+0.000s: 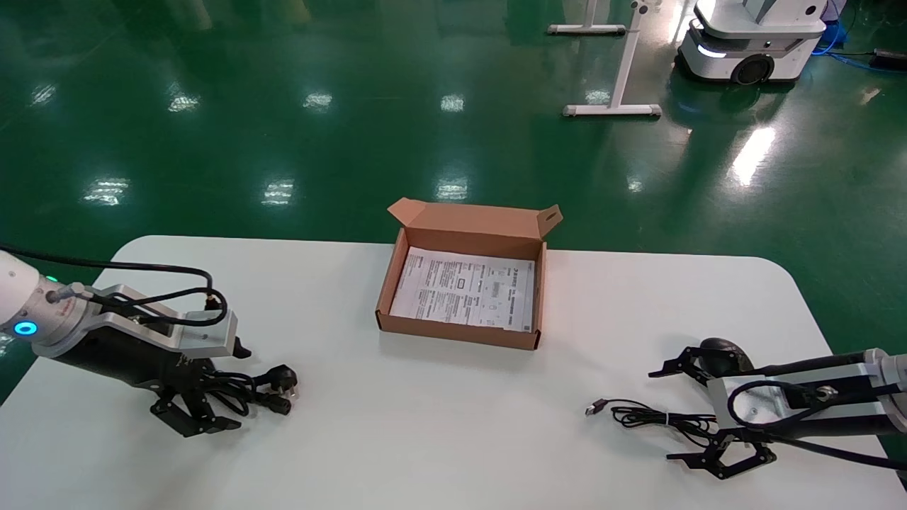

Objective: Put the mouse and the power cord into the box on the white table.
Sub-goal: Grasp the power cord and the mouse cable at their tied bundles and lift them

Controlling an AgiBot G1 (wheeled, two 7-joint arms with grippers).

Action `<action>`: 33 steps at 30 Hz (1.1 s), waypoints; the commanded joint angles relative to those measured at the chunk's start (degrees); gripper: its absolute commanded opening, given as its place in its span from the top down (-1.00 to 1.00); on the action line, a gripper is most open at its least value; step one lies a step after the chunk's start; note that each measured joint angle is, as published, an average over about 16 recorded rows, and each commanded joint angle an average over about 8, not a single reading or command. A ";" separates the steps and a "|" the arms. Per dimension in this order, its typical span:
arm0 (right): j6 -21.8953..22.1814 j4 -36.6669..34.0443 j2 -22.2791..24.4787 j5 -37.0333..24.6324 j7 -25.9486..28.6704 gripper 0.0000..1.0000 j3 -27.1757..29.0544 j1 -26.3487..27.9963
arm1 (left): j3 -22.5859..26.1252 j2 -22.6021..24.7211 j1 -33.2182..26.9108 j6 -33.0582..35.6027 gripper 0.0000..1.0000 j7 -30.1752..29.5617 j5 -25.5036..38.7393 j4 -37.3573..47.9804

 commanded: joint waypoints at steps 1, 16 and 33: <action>0.01 -0.22 -0.09 -0.07 -0.08 1.00 -0.04 0.02 | -0.03 0.05 0.01 -0.05 1.00 0.10 -0.07 0.20; -0.03 0.48 0.17 0.14 0.14 1.00 0.07 -0.14 | 0.00 -0.12 0.01 0.15 1.00 -0.22 0.05 -0.49; -0.01 0.69 0.25 0.21 0.21 1.00 0.13 -0.19 | 0.03 -0.19 -0.02 0.21 1.00 -0.30 0.12 -0.70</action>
